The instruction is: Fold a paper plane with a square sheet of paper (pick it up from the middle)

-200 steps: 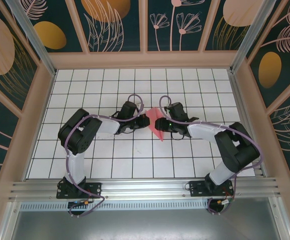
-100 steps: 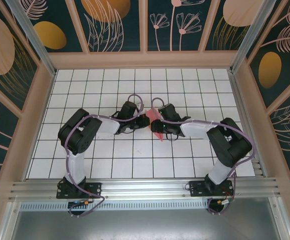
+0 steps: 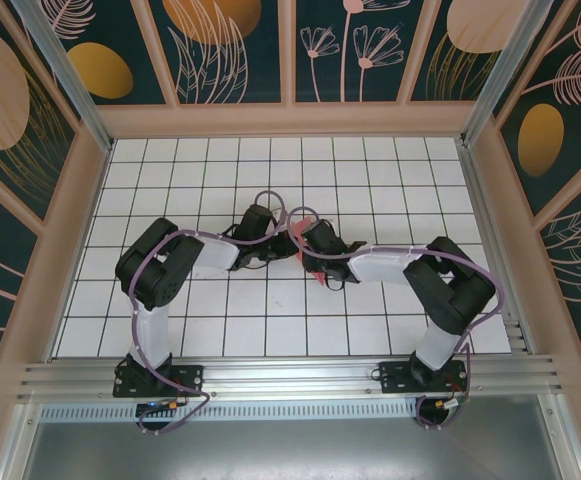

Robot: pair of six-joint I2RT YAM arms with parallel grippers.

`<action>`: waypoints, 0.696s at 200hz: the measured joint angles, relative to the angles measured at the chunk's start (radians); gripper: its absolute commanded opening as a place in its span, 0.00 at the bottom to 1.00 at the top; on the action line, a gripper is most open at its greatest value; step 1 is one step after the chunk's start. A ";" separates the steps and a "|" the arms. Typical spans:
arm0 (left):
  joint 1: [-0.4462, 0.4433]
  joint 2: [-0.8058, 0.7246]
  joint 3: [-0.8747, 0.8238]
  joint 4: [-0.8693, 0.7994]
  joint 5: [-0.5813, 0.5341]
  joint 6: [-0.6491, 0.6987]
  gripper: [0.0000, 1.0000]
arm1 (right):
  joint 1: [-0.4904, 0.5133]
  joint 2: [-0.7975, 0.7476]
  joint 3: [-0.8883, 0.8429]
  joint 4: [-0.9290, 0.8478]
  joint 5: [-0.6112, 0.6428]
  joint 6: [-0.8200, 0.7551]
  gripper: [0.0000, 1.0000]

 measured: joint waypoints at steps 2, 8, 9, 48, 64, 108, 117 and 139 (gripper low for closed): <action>0.000 -0.002 -0.002 0.000 0.000 -0.002 0.14 | 0.002 0.002 0.000 0.001 0.004 0.001 0.28; 0.002 -0.008 -0.008 0.000 0.000 -0.003 0.17 | 0.008 0.010 0.000 0.002 0.015 0.005 0.28; 0.002 -0.010 -0.010 0.000 0.000 -0.007 0.17 | 0.008 0.011 0.000 0.002 0.016 0.006 0.28; 0.030 -0.072 -0.058 0.001 -0.016 -0.031 0.29 | 0.028 0.016 -0.012 0.029 0.062 0.032 0.26; 0.044 -0.100 -0.081 0.004 -0.034 -0.045 0.33 | 0.036 0.018 -0.012 0.030 0.078 0.042 0.25; 0.100 -0.195 -0.173 0.007 -0.114 -0.072 0.43 | 0.060 0.035 -0.010 0.041 0.143 0.068 0.16; 0.110 -0.213 -0.187 0.005 -0.134 -0.077 0.46 | 0.064 0.040 -0.006 0.042 0.154 0.076 0.12; 0.130 -0.262 -0.212 -0.018 -0.191 -0.082 0.52 | 0.071 0.054 0.014 0.035 0.173 0.090 0.05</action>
